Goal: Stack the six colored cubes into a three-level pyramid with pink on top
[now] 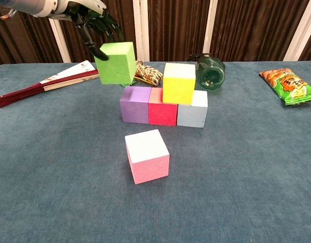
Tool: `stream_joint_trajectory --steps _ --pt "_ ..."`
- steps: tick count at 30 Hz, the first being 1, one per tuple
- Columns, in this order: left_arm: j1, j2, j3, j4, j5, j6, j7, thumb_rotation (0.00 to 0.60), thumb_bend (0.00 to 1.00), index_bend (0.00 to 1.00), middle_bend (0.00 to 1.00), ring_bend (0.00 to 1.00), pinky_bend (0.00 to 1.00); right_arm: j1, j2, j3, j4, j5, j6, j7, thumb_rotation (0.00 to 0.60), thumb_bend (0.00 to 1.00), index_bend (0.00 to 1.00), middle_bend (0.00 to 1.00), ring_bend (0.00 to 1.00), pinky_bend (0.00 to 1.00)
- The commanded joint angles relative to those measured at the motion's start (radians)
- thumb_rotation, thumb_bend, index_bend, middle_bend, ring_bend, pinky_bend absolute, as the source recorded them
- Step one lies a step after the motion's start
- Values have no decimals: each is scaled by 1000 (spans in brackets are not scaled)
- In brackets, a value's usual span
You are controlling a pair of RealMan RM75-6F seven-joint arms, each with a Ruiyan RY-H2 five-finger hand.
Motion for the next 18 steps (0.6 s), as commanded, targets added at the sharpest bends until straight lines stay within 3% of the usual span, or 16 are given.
stream_joint_trajectory --steps 1,18 --pt "-9 -10 7 3 -8 9 4 600 351 239 303 0 0 0 1 0 0 -1 -1 3 600 268 143 96 76 11" --pt "-72 -73 49 42 -75 42 40 600 318 225 287 0 0 -1 6 2 0 1 -1 14 600 268 143 96 76 11"
